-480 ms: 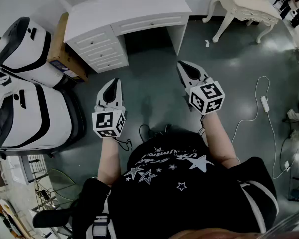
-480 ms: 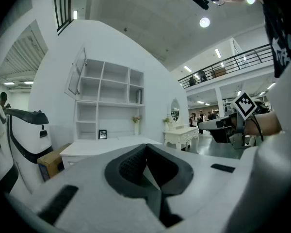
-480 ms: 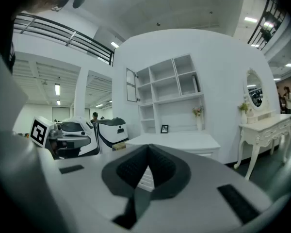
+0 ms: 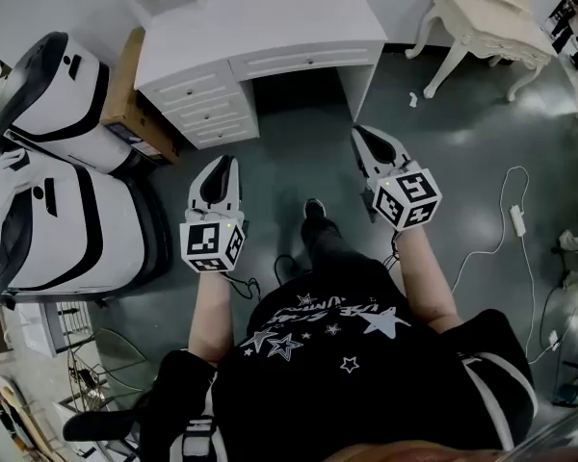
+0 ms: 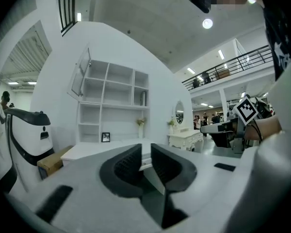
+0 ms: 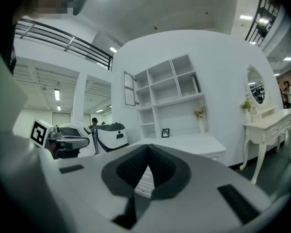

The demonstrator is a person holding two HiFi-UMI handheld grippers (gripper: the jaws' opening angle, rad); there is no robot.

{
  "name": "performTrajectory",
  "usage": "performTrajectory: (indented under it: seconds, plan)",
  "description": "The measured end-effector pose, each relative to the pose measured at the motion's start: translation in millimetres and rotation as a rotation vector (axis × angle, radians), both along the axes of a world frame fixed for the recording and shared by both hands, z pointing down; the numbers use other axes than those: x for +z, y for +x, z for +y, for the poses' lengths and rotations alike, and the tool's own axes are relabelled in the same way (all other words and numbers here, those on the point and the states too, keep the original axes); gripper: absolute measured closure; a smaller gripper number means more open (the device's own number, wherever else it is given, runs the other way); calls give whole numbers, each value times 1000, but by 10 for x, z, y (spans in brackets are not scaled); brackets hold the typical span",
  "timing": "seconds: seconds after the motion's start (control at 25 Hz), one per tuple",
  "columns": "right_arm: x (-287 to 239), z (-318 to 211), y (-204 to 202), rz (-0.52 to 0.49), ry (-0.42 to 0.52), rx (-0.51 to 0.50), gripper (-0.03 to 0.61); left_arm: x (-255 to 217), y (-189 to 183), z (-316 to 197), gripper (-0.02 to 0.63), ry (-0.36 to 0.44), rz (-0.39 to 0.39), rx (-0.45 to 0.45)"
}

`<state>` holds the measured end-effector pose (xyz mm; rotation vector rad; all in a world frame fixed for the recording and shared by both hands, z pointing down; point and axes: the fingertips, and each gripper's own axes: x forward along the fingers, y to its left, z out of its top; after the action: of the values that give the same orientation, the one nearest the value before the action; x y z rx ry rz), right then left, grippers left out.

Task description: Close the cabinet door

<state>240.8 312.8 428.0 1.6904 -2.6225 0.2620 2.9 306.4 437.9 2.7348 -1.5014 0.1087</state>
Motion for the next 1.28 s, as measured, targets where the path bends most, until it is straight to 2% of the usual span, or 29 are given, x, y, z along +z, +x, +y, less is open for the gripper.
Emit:
performTrajectory:
  seconds: [0.04, 0.08, 0.16, 0.24, 0.36, 0.52, 0.64, 0.96, 1.12, 1.28]
  plan:
    - [1, -82, 16, -5, 2, -4, 574, -13, 14, -69, 498, 3, -3, 3]
    - [5, -177, 35, -8, 4, -6, 574, -20, 26, -152, 448, 4, -5, 4]
    - [31, -406, 73, -14, 6, -7, 574, -9, 46, -346, 420, 1, -7, -1]
    - [77, -675, 86, -25, 6, -12, 574, 40, 61, -562, 348, -12, -3, -3]
    - [151, -1156, 67, -34, 2, -28, 574, 122, 68, -939, 281, -36, 4, -3]
    - [171, -1904, 97, -46, -5, -43, 574, 76, 53, -1620, 169, -33, 68, -37]
    - [162, -2484, 139, -43, -12, -58, 574, -6, 58, -2184, 149, -32, 105, -61]
    - [36, -4015, 161, -52, -8, -107, 574, -250, 83, -3575, 138, -10, 95, -114]
    - [73, -4535, 73, -62, -5, -147, 574, -294, 70, -4019, 138, 1, 110, -147]
    - [129, -4812, -111, -99, -15, -194, 574, -319, 8, -4177, 138, 6, 95, -177]
